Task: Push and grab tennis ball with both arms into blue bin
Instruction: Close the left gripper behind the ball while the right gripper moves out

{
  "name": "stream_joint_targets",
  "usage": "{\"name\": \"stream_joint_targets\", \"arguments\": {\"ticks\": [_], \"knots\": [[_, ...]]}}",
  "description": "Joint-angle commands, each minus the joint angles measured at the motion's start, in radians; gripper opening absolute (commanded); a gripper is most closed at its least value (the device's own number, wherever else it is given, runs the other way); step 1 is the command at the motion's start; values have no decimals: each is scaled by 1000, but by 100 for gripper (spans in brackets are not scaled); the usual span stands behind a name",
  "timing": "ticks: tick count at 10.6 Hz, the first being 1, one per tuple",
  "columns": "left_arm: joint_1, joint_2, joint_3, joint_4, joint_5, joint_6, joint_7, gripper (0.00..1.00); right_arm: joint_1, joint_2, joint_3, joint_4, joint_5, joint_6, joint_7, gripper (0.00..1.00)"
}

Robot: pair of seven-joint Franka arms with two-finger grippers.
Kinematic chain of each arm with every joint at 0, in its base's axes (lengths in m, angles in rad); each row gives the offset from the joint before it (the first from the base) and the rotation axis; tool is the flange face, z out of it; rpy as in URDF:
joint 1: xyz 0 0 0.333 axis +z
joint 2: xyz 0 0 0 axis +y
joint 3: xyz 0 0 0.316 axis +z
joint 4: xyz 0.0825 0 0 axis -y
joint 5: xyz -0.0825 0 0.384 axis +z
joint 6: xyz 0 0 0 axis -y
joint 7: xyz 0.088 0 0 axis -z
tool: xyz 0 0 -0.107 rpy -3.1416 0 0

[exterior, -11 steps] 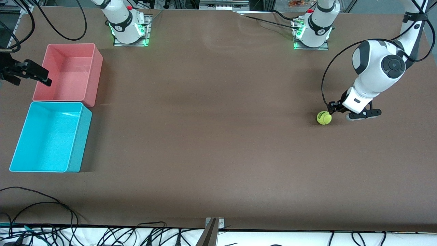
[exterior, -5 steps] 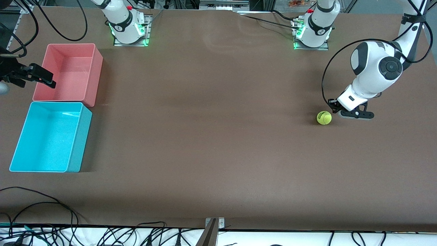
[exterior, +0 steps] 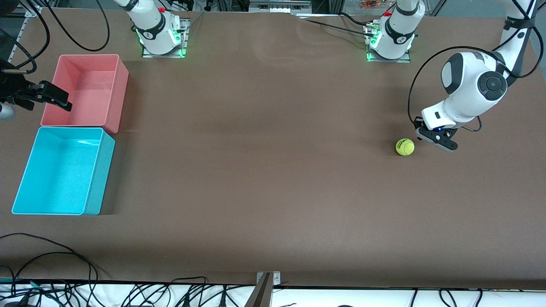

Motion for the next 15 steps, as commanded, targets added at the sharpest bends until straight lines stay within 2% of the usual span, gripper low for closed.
{"name": "stream_joint_targets", "arguments": {"ticks": [1,4,6,10,15], "knots": [[22,7,-2,-6,16,10,278,0,1,-9,10,-33,-8,36,-12,100],[49,33,-2,-5,14,16,524,0,4,-9,14,-79,-5,87,-44,100],[84,63,-2,-5,14,71,699,0,5,-7,16,-111,-2,110,-44,100],[85,104,-2,-5,8,159,977,0,9,-12,19,-187,0,182,-46,100],[111,156,-2,-5,-1,227,1115,0,12,-6,19,-184,0,176,-78,100]]}}
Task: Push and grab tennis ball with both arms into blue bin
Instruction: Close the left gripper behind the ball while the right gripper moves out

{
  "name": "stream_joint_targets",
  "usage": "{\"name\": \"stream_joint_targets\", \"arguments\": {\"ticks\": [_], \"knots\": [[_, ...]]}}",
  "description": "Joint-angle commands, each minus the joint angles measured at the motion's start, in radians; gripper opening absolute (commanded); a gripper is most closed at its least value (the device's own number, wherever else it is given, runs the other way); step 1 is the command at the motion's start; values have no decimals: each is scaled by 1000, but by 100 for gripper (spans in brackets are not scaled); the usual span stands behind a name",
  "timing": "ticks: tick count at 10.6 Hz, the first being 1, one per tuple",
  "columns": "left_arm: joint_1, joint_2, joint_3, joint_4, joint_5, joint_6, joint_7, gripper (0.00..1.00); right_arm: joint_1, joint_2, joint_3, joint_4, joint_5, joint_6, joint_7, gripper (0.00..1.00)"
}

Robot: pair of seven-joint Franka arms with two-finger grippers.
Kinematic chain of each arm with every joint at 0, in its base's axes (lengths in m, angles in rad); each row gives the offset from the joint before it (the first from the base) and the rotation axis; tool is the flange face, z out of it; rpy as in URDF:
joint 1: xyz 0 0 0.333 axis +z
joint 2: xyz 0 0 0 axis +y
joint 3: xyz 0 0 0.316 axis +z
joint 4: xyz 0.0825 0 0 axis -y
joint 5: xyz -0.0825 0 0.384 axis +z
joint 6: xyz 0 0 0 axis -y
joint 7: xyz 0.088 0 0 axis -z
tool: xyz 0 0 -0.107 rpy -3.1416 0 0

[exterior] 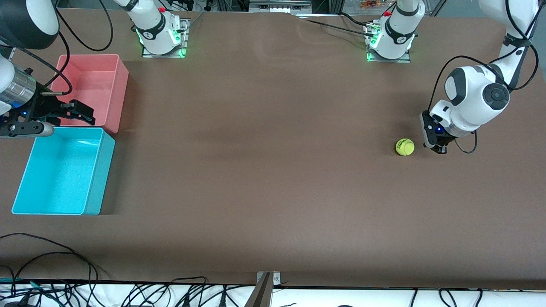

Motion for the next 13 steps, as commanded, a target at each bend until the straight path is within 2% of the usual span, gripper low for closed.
{"name": "stream_joint_targets", "arguments": {"ticks": [1,5,7,13], "knots": [[11,14,-6,0,-2,27,59,0,5,-11,1,-23,3,12,-72,100],[16,63,-6,3,-3,77,59,0,28,7,1,-16,35,25,-135,100],[11,73,-6,5,-46,80,59,0,30,12,1,-13,33,29,-173,100],[10,104,-6,9,-48,102,56,0,36,22,1,-24,33,66,-235,100]]}}
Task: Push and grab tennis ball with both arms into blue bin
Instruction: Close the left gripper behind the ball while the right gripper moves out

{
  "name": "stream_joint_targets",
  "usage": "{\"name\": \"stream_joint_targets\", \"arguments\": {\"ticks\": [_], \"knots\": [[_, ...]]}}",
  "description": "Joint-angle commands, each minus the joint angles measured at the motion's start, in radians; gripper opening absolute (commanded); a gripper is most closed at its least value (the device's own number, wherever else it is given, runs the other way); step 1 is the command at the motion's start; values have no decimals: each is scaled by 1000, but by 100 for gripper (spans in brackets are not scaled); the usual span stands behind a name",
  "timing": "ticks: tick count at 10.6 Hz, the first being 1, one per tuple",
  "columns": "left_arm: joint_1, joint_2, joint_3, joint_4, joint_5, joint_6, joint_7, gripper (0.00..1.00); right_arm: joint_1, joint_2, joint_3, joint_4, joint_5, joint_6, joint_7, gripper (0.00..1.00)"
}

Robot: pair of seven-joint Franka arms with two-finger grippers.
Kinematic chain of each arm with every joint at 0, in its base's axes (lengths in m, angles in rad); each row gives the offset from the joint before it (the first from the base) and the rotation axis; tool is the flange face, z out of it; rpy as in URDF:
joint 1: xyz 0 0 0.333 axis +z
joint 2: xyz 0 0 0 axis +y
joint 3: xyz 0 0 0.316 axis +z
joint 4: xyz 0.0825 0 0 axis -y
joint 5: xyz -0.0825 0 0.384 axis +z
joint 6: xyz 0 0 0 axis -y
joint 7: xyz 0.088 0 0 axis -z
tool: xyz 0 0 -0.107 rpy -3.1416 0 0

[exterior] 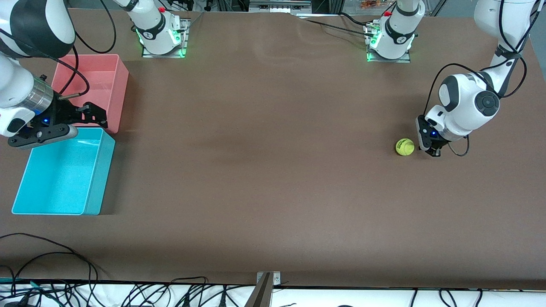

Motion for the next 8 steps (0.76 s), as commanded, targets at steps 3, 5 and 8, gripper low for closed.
{"name": "stream_joint_targets", "arguments": {"ticks": [3,5,8], "knots": [[-24,22,-12,9,-78,15,11,0,3,-7,-5,-16,17,4,-40,100],[-79,45,-22,9,-179,43,0,0,7,-12,-7,-16,5,-17,-41,100],[-171,73,-154,44,-195,86,-324,0,3,-12,-7,-19,4,-16,-67,100]]}}
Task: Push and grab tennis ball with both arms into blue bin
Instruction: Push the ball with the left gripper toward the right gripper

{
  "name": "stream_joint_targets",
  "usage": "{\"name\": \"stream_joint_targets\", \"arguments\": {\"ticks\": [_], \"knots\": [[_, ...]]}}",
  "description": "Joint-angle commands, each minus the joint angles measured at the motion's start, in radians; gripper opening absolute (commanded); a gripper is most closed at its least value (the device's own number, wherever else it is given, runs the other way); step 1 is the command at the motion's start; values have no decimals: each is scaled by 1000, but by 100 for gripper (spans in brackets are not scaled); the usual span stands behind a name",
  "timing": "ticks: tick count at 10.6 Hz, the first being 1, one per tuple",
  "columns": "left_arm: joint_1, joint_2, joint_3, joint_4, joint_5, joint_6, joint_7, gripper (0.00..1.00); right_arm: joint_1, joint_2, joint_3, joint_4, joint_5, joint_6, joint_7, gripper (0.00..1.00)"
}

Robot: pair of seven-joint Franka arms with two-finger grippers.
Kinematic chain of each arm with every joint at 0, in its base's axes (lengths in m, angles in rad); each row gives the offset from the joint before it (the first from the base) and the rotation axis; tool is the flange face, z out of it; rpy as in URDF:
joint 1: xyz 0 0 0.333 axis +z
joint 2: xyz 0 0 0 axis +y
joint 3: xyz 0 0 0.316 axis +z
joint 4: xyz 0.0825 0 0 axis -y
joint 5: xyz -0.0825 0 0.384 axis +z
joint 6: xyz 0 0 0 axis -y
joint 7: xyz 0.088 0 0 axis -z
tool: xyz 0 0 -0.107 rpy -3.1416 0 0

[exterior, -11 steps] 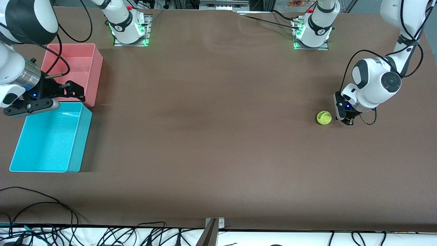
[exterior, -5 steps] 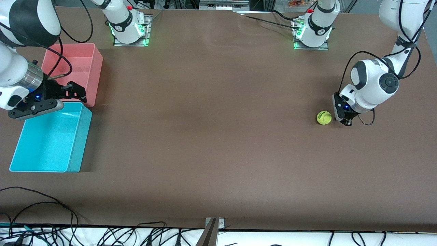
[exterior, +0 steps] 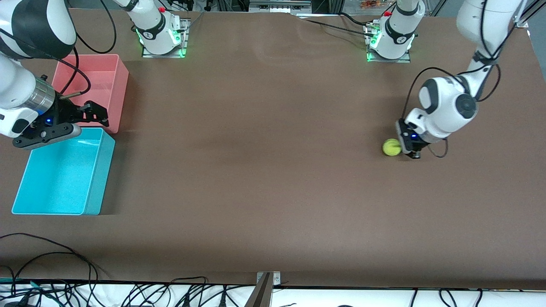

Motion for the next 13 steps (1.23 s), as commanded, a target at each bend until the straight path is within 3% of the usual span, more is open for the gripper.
{"name": "stream_joint_targets", "arguments": {"ticks": [1,4,10,13], "knots": [[-92,21,-61,53,24,22,-272,0,1,-13,-5,-18,4,-4,-28,100],[-68,10,-59,50,37,13,-276,0,-2,5,-8,-56,7,39,-169,100],[26,-115,-42,27,35,-84,-277,0,0,-73,-4,-329,16,194,-245,100],[28,-186,-6,28,35,-104,-279,13,4,-165,1,-545,19,358,-331,100]]}}
